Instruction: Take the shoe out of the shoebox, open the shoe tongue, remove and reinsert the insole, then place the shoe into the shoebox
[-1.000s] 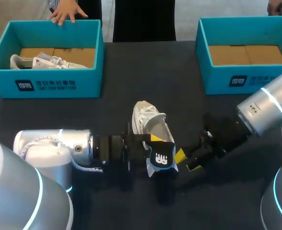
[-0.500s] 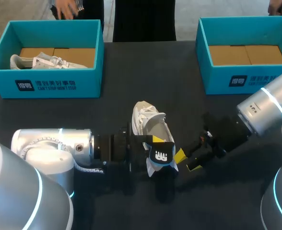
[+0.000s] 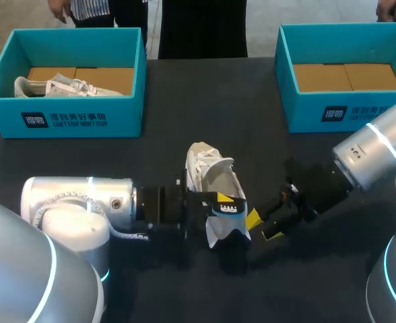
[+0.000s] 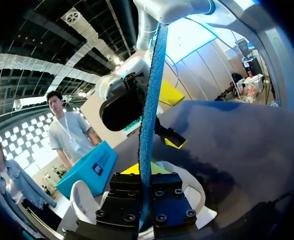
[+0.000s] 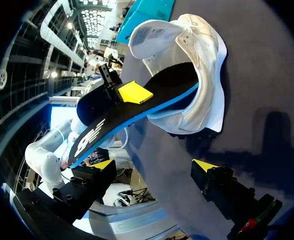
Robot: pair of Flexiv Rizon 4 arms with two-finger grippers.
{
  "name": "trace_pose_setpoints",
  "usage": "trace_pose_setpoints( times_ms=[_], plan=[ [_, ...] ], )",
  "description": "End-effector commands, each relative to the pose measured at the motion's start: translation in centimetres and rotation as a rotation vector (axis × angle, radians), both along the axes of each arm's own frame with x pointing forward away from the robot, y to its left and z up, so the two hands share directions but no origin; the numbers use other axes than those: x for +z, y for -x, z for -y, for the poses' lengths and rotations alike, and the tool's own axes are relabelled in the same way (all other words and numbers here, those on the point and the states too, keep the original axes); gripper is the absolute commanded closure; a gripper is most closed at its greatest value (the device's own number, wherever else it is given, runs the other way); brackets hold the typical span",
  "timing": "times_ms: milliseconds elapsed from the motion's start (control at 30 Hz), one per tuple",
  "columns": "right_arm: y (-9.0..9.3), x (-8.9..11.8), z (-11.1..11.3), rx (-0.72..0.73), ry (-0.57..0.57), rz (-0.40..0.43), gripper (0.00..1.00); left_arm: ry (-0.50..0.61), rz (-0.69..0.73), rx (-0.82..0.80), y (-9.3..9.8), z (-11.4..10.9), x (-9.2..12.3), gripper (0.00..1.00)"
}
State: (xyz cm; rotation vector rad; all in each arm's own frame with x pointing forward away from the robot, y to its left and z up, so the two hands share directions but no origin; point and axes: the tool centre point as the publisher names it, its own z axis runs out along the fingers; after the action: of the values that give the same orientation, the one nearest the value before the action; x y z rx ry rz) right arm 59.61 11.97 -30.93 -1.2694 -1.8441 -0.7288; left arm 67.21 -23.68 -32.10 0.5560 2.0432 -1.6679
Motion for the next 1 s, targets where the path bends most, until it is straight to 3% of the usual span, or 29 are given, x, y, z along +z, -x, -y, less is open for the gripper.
trace_pose_setpoints(
  times_ms=[33, 300, 1000],
  plan=[
    [0.1, 0.0, -0.1, -0.001, 0.002, 0.001, 0.00, -0.002, 0.009, 0.014, 0.1, 0.3, -0.1, 1.00],
    [0.1, 0.0, -0.1, -0.001, 0.002, 0.001, 0.00, -0.030, 0.047, 0.029, 0.1, 0.5, -0.4, 1.00],
    [0.1, 0.0, -0.1, -0.001, 0.002, 0.001, 0.00, -0.076, 0.034, 0.056, -2.5, 0.3, -2.3, 1.00]
  ],
)
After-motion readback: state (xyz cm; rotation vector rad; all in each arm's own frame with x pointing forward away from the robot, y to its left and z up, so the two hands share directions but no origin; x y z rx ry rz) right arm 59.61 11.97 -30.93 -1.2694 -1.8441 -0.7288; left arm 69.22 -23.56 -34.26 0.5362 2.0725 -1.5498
